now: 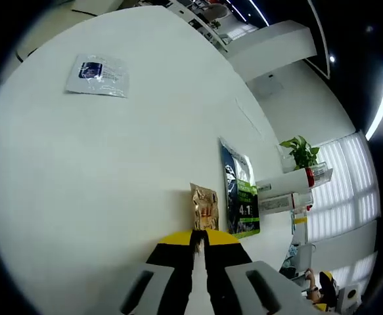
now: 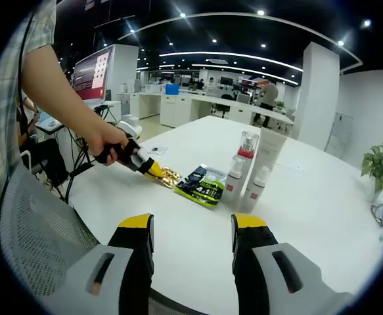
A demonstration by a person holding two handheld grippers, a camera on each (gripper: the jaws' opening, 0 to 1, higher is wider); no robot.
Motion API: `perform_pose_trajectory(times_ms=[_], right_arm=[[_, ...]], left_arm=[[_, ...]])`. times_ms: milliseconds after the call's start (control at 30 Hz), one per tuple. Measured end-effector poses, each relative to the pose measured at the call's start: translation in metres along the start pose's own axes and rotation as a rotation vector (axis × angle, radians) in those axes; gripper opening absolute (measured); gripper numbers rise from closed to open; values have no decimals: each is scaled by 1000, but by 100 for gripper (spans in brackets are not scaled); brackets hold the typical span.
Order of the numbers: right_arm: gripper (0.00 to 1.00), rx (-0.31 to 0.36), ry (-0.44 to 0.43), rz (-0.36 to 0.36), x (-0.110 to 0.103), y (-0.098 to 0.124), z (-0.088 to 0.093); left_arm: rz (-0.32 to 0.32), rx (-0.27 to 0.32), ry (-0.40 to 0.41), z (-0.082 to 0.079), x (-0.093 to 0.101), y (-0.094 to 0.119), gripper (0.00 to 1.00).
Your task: Arrange the skincare products in the storage area until every visible bottle or jar stands upright without overlapping.
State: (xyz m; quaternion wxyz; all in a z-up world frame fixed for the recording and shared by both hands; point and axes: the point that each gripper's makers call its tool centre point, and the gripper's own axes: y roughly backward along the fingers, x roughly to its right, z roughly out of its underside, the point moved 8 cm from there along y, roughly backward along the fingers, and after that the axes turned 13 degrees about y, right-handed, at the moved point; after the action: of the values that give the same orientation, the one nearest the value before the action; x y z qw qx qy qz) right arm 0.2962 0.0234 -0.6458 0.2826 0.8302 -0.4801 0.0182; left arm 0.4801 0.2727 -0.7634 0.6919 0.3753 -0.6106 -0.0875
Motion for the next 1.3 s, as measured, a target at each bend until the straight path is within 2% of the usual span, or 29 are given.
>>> perform_pose_trajectory(times_ms=[233, 300, 467, 600, 833, 933, 967, 1000, 1100, 1133, 1233, 1300], right_arm=[[46, 5, 0, 1, -1, 0, 0], [46, 5, 0, -2, -1, -1, 0], [47, -2, -10, -6, -1, -2, 0], [47, -4, -8, -9, -1, -2, 0], [47, -1, -4, -6, -1, -1, 0], [47, -3, -1, -10, -2, -1, 0], [47, -2, 0, -10, -2, -1, 0], [47, -1, 0, -11, -2, -1, 0], [46, 0, 10, -9, -2, 0, -1], [45, 3, 10, -9, -2, 0, -1], [45, -2, 12, -13, -2, -1, 0], [45, -6, 10, -15, -3, -1, 0]], left_arm=[[-18, -14, -9, -4, 0, 0, 6], [-27, -22, 7, -5, 2, 1, 8], [-41, -22, -14, -8, 8, 3, 16], [-39, -14, -25, -13, 12, 6, 23], [-70, 20, -50, -21, 12, 17, 34], [-89, 45, -98, -34, 17, 24, 35], [-101, 64, -120, -39, 18, 26, 35], [-126, 91, -176, -47, 20, 30, 35], [-200, 97, -283, -62, 22, 38, 35], [-246, 102, -330, -70, 20, 41, 36], [-341, 132, -396, -89, 15, 47, 47], [-370, 153, -404, -98, 12, 49, 54]])
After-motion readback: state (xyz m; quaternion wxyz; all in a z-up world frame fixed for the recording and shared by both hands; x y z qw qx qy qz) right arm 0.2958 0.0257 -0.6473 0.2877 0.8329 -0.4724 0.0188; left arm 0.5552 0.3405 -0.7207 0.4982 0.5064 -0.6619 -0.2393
